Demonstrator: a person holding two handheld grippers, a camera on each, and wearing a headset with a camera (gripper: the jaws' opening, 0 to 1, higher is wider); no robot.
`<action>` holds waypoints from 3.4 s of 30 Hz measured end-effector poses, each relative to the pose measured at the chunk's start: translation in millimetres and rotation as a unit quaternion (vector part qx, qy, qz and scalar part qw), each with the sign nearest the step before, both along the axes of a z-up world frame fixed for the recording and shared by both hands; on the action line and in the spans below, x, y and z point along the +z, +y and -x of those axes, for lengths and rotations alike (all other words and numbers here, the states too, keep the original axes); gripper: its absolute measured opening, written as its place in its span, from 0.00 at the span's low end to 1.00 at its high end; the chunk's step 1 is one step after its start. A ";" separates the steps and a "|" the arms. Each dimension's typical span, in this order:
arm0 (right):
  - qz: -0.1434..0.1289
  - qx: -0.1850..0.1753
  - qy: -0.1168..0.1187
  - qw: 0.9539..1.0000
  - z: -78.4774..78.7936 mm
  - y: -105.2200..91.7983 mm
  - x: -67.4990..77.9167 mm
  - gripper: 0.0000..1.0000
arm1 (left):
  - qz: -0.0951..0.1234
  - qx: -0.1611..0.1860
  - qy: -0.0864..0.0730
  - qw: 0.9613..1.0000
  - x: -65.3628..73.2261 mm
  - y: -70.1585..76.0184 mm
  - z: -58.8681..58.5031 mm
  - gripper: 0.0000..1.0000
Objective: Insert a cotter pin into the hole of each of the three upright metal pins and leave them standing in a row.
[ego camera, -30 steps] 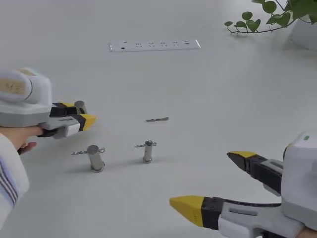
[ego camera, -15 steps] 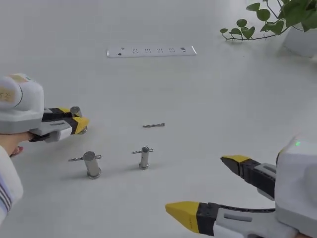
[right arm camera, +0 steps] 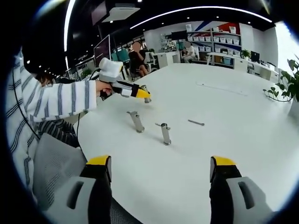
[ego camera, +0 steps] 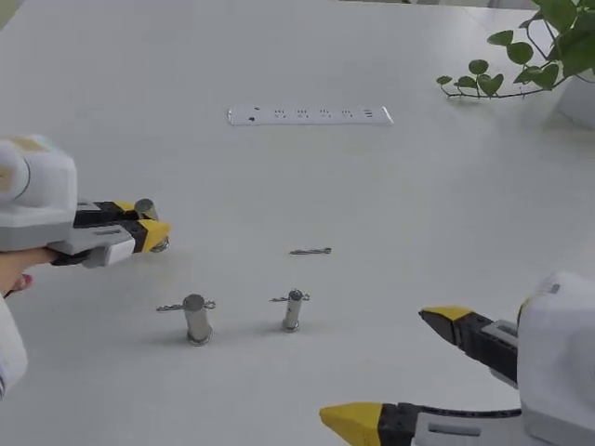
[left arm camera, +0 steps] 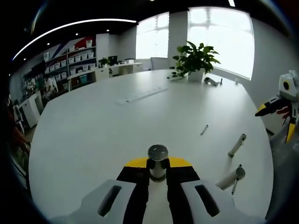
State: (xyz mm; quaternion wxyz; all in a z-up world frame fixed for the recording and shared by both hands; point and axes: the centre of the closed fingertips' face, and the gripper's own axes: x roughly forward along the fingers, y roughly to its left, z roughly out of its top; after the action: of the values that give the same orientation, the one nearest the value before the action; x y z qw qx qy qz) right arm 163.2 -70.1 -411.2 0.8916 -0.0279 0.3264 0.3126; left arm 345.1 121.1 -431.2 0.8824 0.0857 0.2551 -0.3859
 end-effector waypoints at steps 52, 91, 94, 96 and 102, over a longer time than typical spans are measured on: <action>0.005 0.002 -0.038 0.999 23.1 -8.9 8.1 0.88 | -0.025 -0.089 0.017 0.996 -3.3 -53.8 172.3 0.09; 0.015 0.003 -0.023 1.000 26.3 -16.9 -1.9 0.87 | -0.045 -0.104 0.032 0.993 -37.4 -112.6 178.7 0.10; 0.013 0.004 -0.020 1.000 28.4 -18.1 -4.0 0.86 | -0.042 -0.107 0.025 0.993 -36.6 -114.1 179.9 0.10; 0.020 0.008 -0.019 1.000 29.2 -21.5 -6.2 0.83 | -0.045 -0.111 0.026 0.993 -36.6 -114.5 180.7 0.10; 0.028 0.014 -0.025 0.999 26.1 -21.7 -5.4 0.83 | -0.053 -0.111 0.031 0.992 -37.9 -113.9 182.0 0.10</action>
State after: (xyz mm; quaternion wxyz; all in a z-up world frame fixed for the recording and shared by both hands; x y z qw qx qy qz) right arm 137.1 -91.8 -416.6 0.8939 -0.0654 0.3121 0.3150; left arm 163.1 7.3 -469.1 0.8200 0.1480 0.2916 -0.4697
